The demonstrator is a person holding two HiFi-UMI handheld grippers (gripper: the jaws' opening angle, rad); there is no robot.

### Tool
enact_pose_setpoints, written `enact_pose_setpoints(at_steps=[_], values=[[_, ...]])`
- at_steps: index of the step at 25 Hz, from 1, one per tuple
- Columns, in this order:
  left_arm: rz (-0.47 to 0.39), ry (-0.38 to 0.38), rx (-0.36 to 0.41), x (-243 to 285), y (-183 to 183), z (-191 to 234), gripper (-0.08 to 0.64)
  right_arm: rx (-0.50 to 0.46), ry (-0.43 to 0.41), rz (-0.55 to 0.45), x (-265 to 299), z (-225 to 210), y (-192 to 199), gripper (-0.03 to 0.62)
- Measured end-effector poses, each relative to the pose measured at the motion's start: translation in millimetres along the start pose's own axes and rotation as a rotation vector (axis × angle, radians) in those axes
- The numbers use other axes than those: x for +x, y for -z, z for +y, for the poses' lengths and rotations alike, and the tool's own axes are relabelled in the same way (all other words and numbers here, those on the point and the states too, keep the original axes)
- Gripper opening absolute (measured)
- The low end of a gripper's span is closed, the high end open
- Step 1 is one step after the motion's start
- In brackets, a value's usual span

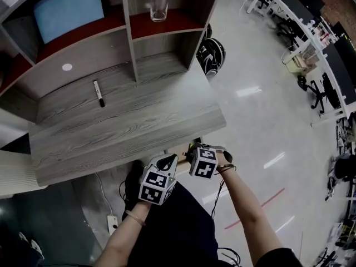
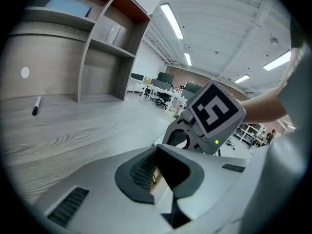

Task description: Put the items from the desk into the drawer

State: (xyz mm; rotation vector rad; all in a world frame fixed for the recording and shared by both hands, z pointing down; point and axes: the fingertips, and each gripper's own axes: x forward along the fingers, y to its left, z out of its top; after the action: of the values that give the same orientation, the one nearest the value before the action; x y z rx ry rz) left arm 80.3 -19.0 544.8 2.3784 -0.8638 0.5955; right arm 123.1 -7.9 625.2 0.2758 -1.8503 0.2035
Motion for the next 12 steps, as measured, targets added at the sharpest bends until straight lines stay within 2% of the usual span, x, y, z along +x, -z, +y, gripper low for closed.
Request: enact_pose_setpoints(at_steps=[8,12], values=[[0.01,-0.052,-0.032,8,22,-1,0.029,0.206,0.093,-0.106,31,-10,3,0.057],[0.016,-0.072,-0.047,7,32,4,0.029,0.251,0.145,-0.122,53,-17,8,0.057]])
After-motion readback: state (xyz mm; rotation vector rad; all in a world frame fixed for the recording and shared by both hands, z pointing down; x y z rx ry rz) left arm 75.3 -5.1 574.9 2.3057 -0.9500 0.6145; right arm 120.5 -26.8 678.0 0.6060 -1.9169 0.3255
